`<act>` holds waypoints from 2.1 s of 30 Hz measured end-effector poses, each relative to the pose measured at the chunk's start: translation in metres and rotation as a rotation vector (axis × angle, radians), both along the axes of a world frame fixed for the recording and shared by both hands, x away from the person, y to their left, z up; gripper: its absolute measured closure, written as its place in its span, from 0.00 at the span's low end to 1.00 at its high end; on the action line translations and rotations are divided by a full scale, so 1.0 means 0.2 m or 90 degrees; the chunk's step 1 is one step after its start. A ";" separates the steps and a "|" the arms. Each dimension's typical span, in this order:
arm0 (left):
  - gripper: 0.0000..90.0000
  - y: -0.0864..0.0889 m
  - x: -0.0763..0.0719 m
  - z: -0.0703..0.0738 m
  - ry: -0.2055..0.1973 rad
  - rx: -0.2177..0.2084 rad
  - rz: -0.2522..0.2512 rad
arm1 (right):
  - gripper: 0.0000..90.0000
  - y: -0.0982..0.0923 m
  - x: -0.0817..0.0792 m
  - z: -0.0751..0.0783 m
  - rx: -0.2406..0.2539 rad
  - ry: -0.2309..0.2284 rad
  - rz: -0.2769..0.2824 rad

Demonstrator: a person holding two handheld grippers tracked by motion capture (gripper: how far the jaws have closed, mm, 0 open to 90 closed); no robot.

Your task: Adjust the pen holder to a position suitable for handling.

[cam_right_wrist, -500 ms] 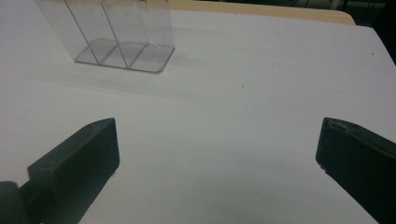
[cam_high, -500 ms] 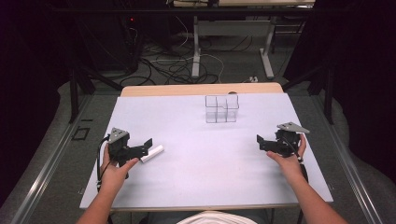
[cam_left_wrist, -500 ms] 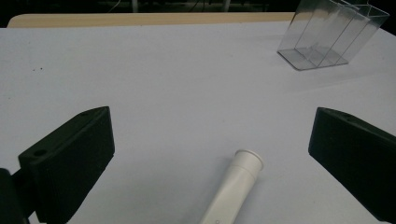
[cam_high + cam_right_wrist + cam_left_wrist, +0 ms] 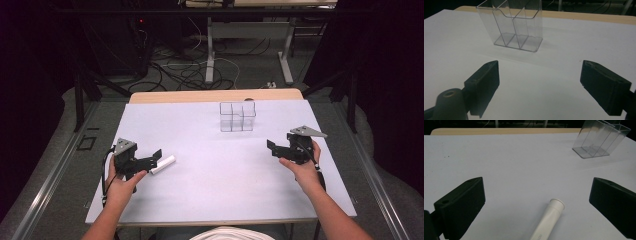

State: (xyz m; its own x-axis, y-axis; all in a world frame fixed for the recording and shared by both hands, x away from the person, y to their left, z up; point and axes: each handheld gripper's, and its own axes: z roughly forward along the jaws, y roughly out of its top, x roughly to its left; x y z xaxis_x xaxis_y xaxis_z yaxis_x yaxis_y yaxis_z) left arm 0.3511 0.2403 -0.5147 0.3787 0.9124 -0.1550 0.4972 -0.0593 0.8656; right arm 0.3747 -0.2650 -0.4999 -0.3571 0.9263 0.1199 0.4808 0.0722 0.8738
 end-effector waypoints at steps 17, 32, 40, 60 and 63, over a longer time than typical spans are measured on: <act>0.00 0.01 -0.01 0.00 -0.002 0.003 0.002 | 0.28 0.14 0.18 0.21 -0.035 0.043 0.009; 0.01 0.02 -0.01 0.00 0.000 -0.002 0.008 | 0.34 0.26 0.36 0.30 -0.048 0.070 0.008; 0.01 0.02 -0.01 0.00 -0.004 -0.003 0.011 | 0.36 0.29 0.46 0.31 -0.057 0.098 -0.001; 0.01 0.04 0.00 -0.01 0.005 -0.004 0.014 | 0.50 0.33 0.62 0.24 -0.057 0.140 -0.043; 0.01 0.04 0.00 0.00 0.004 -0.002 0.014 | 0.52 0.33 0.64 0.23 -0.055 0.140 -0.046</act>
